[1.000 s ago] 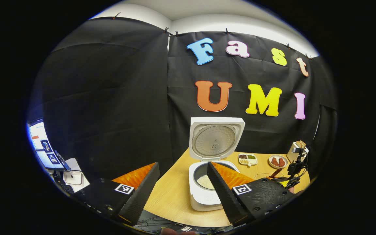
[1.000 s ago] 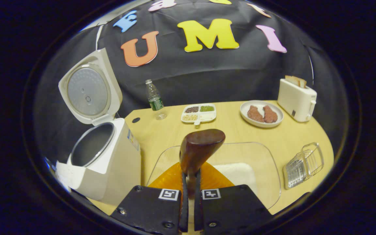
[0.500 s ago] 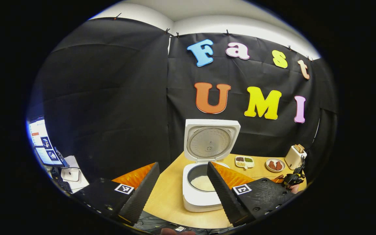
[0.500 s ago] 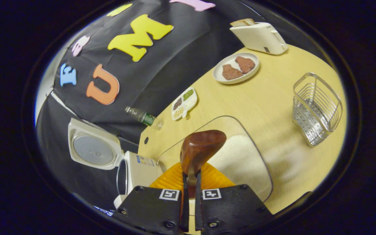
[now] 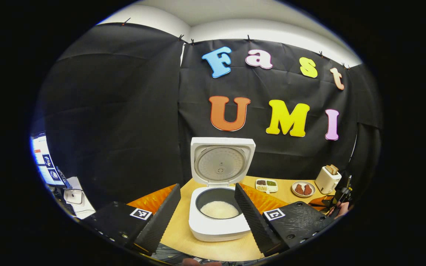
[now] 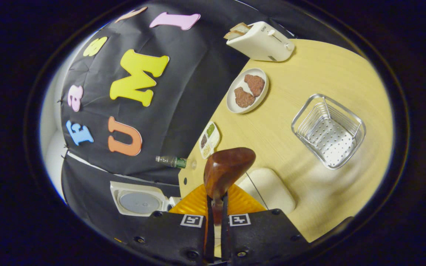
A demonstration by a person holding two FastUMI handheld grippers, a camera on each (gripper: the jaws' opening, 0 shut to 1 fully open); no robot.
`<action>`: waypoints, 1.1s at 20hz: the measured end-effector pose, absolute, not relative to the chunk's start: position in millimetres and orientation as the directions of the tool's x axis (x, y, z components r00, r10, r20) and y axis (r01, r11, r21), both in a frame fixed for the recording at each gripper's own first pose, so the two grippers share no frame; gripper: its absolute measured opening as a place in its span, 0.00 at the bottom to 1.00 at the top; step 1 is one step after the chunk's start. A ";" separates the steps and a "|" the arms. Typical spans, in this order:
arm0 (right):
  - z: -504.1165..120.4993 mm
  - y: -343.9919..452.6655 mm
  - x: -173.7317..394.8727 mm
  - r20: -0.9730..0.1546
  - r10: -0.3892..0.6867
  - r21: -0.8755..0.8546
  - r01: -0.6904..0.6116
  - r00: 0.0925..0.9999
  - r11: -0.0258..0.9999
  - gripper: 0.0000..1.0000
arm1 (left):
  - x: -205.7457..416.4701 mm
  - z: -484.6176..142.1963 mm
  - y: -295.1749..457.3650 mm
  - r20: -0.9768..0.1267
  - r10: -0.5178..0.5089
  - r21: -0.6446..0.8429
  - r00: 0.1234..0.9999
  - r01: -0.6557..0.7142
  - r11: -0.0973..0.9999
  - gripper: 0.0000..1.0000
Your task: Close the left gripper, press the button to open the rice cooker; take a wooden spoon from the chopstick holder with the right hand, scoop a spoonful of rice and pour it into the rice cooker, then put the wooden spoon back into the chopstick holder.
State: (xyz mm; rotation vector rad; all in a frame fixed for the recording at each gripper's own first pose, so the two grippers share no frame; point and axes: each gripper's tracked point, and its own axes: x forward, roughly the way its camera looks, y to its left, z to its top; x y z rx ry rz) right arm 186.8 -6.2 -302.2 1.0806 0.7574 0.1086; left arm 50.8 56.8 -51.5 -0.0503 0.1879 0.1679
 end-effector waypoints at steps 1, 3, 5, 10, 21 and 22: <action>-293.3 -7.2 187.6 -0.492 0.441 0.835 0.264 0.751 0.483 0.12 | 52.0 -50.6 54.6 -0.183 0.160 -0.034 0.970 -0.169 0.985 0.94; -273.9 -2.0 192.1 -0.464 0.458 0.854 0.246 0.758 0.458 0.12 | 52.7 -51.3 54.6 -0.173 0.163 -0.031 0.971 -0.171 0.985 0.94; -251.2 11.2 198.5 -0.431 0.482 0.873 0.217 0.762 0.437 0.12 | 51.2 -51.1 58.1 -0.170 0.177 -0.024 0.969 -0.184 0.983 0.94; -208.0 82.7 215.5 -0.371 0.582 0.882 0.079 0.723 0.465 0.12 | 42.0 -42.6 78.6 -0.134 0.224 -0.034 0.965 -0.230 0.972 0.94; -194.0 266.3 219.7 -0.389 0.747 0.798 -0.207 0.539 0.566 0.12 | 9.6 -42.0 119.4 -0.129 0.315 -0.035 0.940 -0.322 0.946 0.94; -199.1 275.9 218.6 -0.408 0.745 0.767 -0.246 0.528 0.593 0.12 | 7.1 -42.7 120.5 -0.130 0.316 -0.040 0.940 -0.324 0.945 0.94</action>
